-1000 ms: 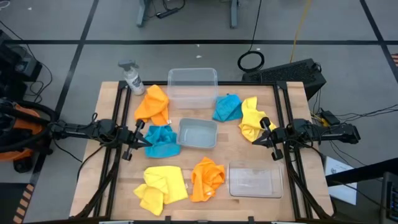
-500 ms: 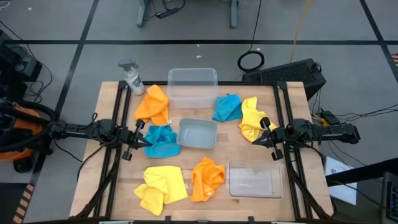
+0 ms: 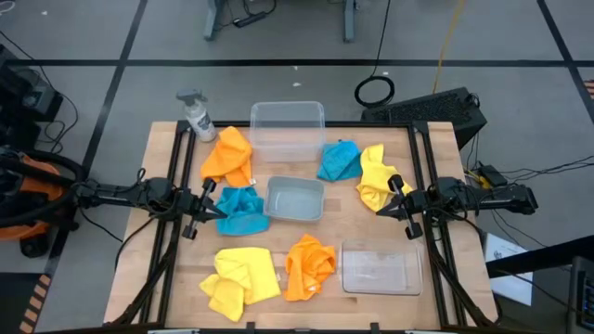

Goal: Sort microfiber towel by color & place in baskets

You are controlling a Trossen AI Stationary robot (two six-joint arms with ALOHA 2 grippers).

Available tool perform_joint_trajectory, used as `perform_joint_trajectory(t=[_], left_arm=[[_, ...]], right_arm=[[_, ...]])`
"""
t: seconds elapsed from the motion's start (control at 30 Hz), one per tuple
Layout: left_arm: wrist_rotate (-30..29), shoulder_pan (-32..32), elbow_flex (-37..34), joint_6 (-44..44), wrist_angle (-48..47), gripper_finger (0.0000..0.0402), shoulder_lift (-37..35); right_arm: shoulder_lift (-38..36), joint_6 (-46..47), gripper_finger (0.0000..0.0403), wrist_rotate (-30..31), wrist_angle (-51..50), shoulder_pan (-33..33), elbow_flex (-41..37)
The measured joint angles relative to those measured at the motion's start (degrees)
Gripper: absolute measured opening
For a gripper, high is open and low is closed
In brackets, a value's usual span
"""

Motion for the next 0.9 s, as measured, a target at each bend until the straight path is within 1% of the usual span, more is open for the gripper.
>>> perform_joint_trajectory(t=[0.9], left_arm=[[0.0, 0.0, 0.0, 0.0, 0.0, 0.0013, 0.0]], right_arm=[[0.0, -0.7, 0.0, 0.0, 0.3, 0.0, 0.0]])
